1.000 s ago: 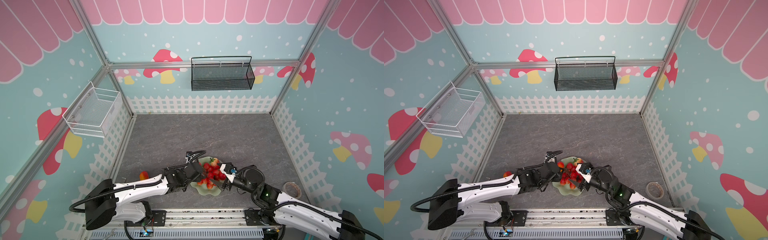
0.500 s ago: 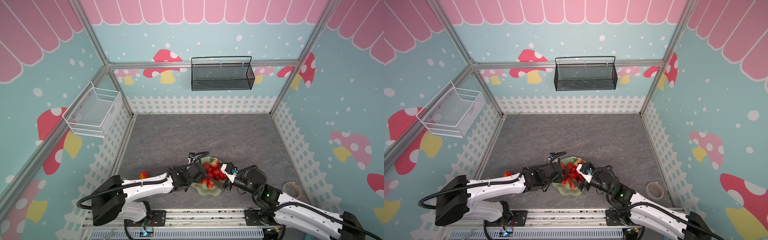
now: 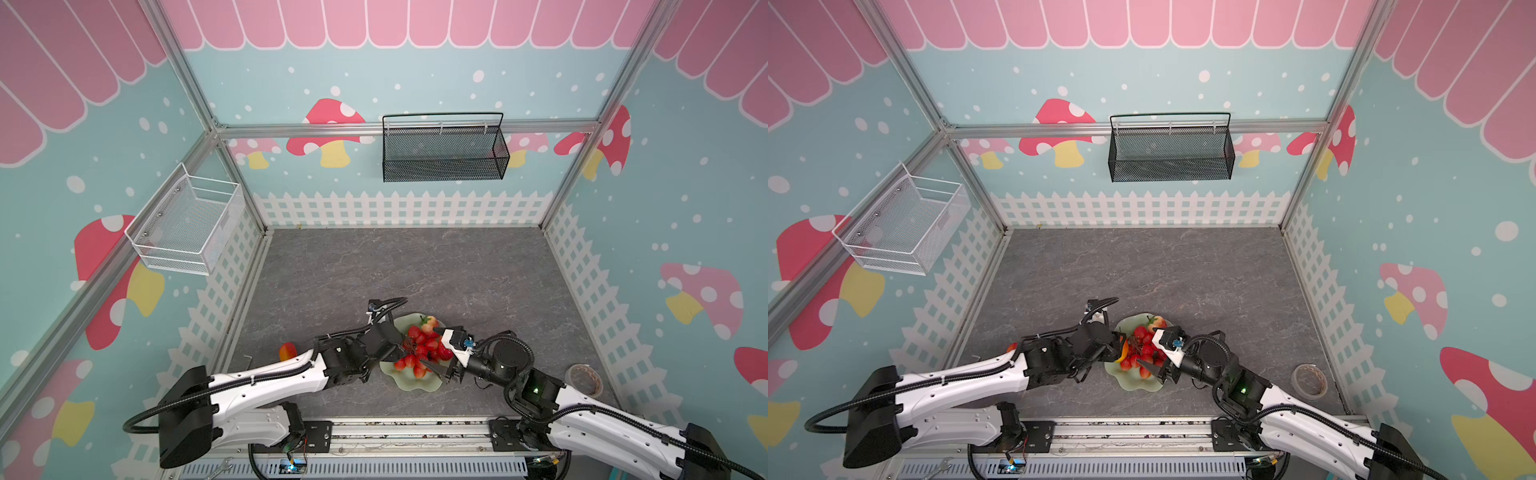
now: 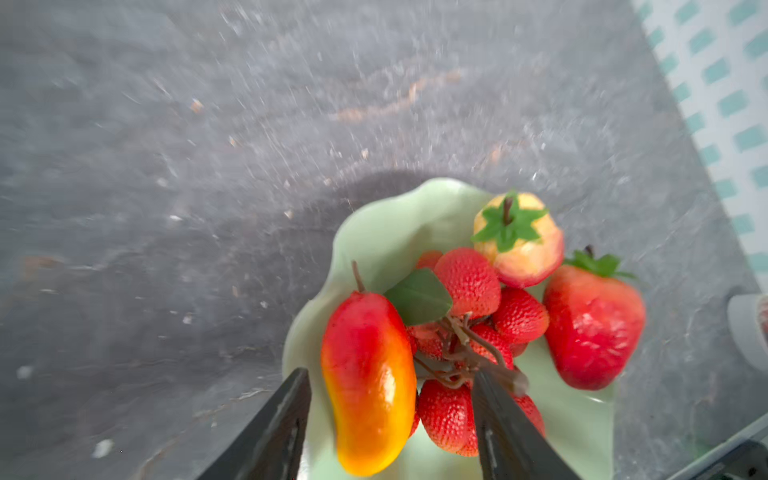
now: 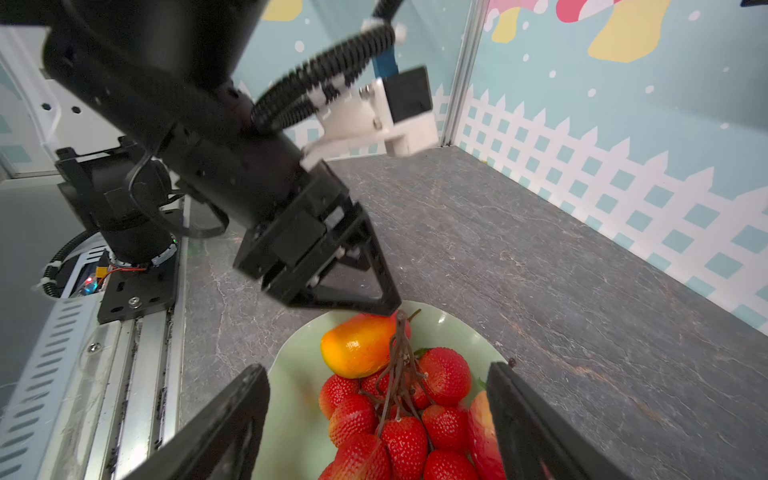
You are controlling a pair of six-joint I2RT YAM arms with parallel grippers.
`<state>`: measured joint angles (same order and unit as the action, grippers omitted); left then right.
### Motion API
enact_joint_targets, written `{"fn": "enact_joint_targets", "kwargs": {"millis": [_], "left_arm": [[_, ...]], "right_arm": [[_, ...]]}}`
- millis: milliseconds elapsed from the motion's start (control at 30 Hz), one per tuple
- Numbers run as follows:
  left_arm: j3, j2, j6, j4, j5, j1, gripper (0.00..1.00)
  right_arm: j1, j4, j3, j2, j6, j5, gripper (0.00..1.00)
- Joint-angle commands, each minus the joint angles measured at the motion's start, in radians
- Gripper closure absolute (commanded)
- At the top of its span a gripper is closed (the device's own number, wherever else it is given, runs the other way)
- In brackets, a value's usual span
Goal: Place and organize the fake fruits in the fruit bowl
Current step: 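Release the mango and reach the left gripper to the second mango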
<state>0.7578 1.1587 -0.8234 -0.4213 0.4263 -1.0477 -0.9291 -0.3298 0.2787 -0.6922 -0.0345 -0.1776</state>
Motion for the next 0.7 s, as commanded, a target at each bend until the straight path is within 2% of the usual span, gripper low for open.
{"fn": "enact_joint_targets", "kwargs": {"millis": [0, 67, 167, 267, 367, 433, 500, 567, 667], "left_arm": [[0.012, -0.107, -0.040, -0.221, 0.194, 0.030, 0.38], [0.009, -0.171, -0.113, -0.381, 0.287, 0.100, 0.35], [-0.048, -0.266, -0.182, -0.506, 0.321, 0.265, 0.33], [-0.131, -0.385, -0.178, -0.528, 0.230, 0.475, 0.33], [-0.199, -0.477, -0.172, -0.541, 0.172, 0.622, 0.33], [-0.211, -0.472, -0.185, -0.544, 0.190, 0.633, 0.33], [-0.193, -0.407, -0.197, -0.559, 0.193, 0.677, 0.32], [-0.184, -0.323, -0.189, -0.548, 0.195, 0.712, 0.27], [-0.201, -0.250, -0.098, -0.445, 0.091, 0.766, 0.24]], "right_arm": [[0.000, -0.018, 0.028, 0.006, 0.015, -0.087, 0.15], [-0.013, -0.009, 0.041, 0.003, 0.024, -0.148, 0.15], [-0.058, -0.007, 0.052, -0.004, 0.037, -0.162, 0.15], [-0.110, 0.000, 0.074, -0.056, 0.048, -0.119, 0.15], [-0.167, 0.002, 0.110, -0.144, 0.052, -0.056, 0.15], [-0.197, 0.006, 0.137, -0.195, 0.049, -0.032, 0.15], [-0.221, -0.001, 0.154, -0.229, 0.034, -0.011, 0.15], [-0.237, -0.005, 0.168, -0.260, 0.020, 0.013, 0.15], [-0.262, 0.001, 0.186, -0.295, 0.009, 0.057, 0.15]]}}
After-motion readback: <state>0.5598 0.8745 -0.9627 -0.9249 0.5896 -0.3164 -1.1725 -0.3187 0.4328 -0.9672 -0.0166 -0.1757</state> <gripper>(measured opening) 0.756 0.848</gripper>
